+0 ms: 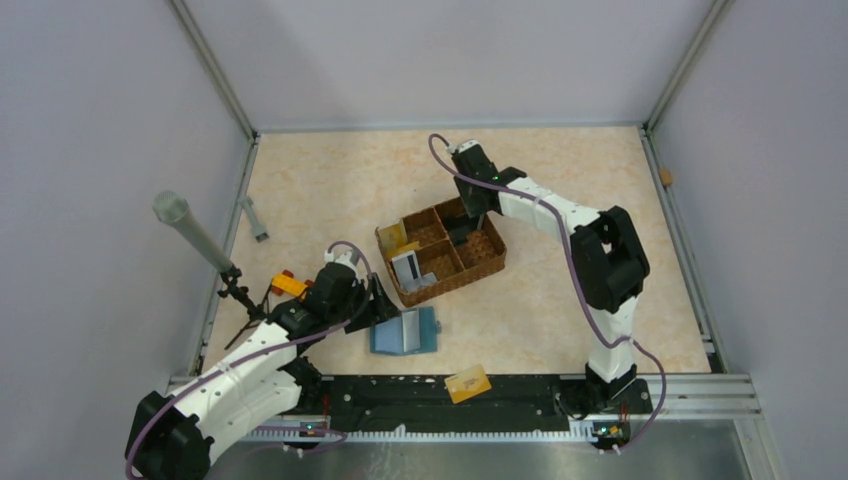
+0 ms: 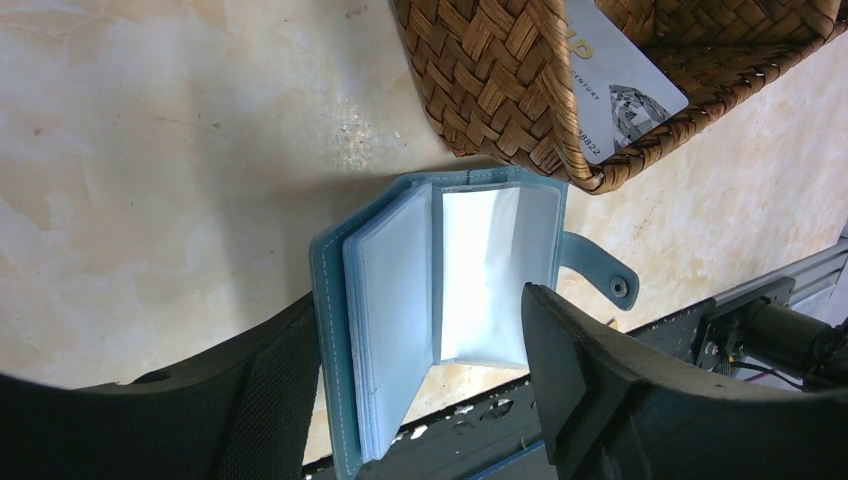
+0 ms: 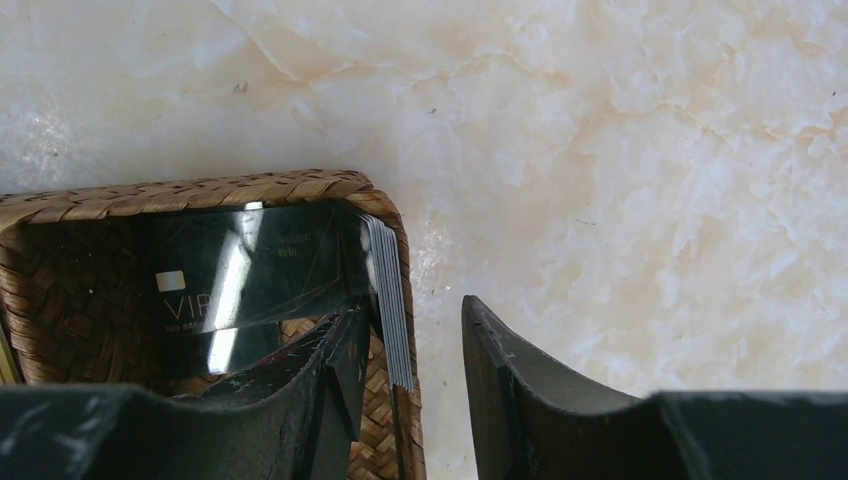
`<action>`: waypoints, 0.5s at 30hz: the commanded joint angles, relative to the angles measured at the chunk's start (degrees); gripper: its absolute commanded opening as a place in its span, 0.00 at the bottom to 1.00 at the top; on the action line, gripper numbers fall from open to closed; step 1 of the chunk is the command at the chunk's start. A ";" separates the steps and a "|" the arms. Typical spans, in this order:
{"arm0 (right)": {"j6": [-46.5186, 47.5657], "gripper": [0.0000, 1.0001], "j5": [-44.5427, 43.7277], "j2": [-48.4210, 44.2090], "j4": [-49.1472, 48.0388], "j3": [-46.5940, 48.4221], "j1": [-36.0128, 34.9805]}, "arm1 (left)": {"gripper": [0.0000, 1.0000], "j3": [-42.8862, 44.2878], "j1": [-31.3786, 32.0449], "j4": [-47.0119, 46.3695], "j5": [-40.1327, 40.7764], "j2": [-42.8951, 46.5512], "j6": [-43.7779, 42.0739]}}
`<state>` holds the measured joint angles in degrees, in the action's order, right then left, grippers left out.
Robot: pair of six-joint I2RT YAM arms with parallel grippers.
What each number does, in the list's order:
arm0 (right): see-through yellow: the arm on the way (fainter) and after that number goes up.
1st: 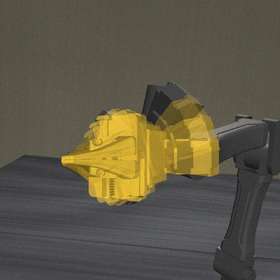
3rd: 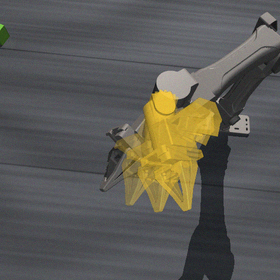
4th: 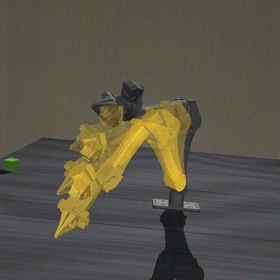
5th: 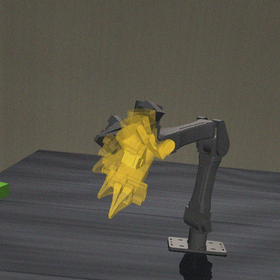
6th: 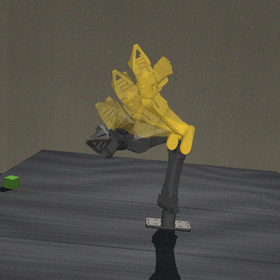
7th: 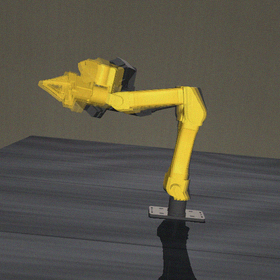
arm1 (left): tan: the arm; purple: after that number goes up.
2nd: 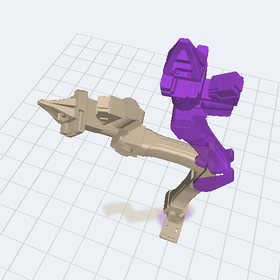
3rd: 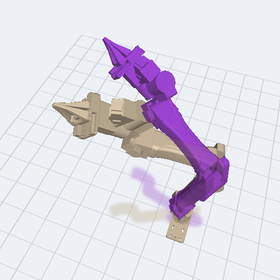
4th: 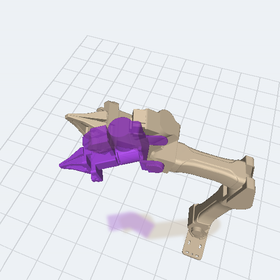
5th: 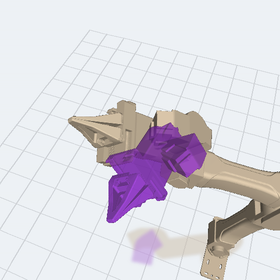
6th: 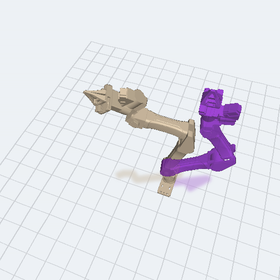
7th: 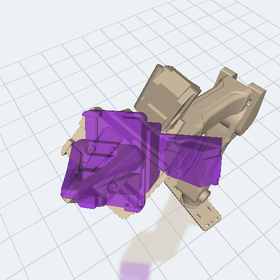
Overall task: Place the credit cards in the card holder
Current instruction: Pick up the credit card from the storage box.
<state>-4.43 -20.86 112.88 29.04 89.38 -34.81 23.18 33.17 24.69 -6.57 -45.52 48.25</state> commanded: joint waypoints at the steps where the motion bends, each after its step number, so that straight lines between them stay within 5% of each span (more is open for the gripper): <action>1: 1.17 0.41 -1.63 -3.76 0.49 3.63 0.11 | 0.73 2.46 0.19 -0.61 -0.20 0.07 -0.52; 15: 1.84 0.38 -2.95 -4.33 0.49 4.30 -0.55 | 0.73 2.57 0.19 -0.51 -0.33 -0.18 -0.59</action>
<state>-3.53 -21.67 112.44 30.09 90.87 -35.11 23.55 33.17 24.86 -6.59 -45.52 48.25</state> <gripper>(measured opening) 0.403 0.735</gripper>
